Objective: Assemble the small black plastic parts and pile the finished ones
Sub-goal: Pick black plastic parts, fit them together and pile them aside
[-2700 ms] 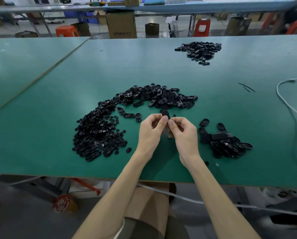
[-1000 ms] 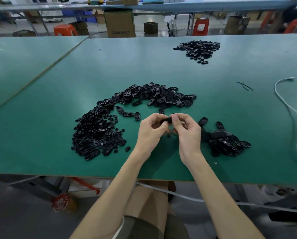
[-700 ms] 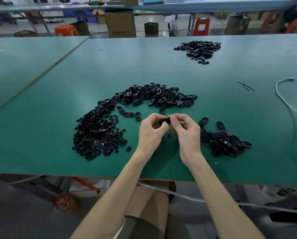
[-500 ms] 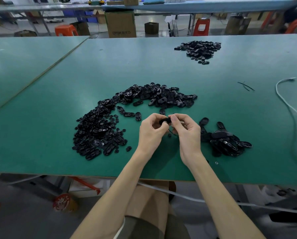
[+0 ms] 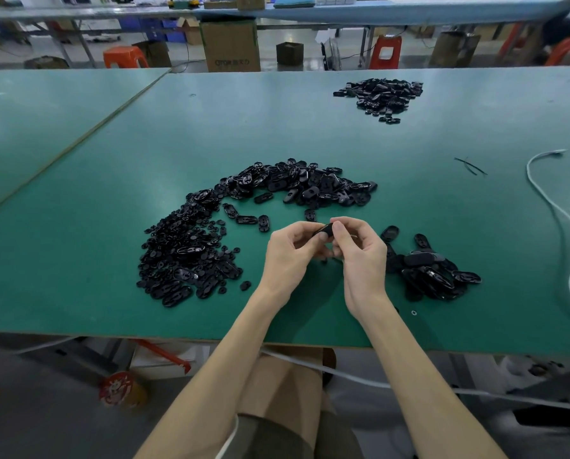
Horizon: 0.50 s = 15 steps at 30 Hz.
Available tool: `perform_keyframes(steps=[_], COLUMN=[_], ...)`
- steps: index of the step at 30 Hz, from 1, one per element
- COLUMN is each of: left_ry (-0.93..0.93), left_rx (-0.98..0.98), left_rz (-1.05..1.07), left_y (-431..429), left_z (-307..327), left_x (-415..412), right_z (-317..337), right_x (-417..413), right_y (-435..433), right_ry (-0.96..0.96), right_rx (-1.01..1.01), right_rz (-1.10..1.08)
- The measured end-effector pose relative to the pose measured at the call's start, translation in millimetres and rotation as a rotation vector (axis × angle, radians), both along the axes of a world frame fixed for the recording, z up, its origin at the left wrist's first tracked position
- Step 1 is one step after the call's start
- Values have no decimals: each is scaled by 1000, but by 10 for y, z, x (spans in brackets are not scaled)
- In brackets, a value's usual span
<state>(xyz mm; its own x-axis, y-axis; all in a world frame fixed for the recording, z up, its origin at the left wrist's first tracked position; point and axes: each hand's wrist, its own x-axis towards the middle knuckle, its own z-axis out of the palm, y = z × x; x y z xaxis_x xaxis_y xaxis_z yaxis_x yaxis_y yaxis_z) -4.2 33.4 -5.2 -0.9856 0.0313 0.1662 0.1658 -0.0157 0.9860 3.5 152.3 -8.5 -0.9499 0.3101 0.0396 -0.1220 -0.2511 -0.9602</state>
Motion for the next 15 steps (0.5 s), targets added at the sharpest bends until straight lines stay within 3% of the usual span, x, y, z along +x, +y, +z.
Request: perform_keyframes(steps=[11, 15], left_ry=[12, 170], left_rx=[-85, -242], left_rz=[68, 190], left_y=[20, 90], left_z=[-18, 64], left_x=[-13, 26], right_z=[-32, -70], right_x=[-20, -42], right_y=[15, -13], right_ry=[-21, -29], right_rx=[17, 44], right_rz=[21, -17])
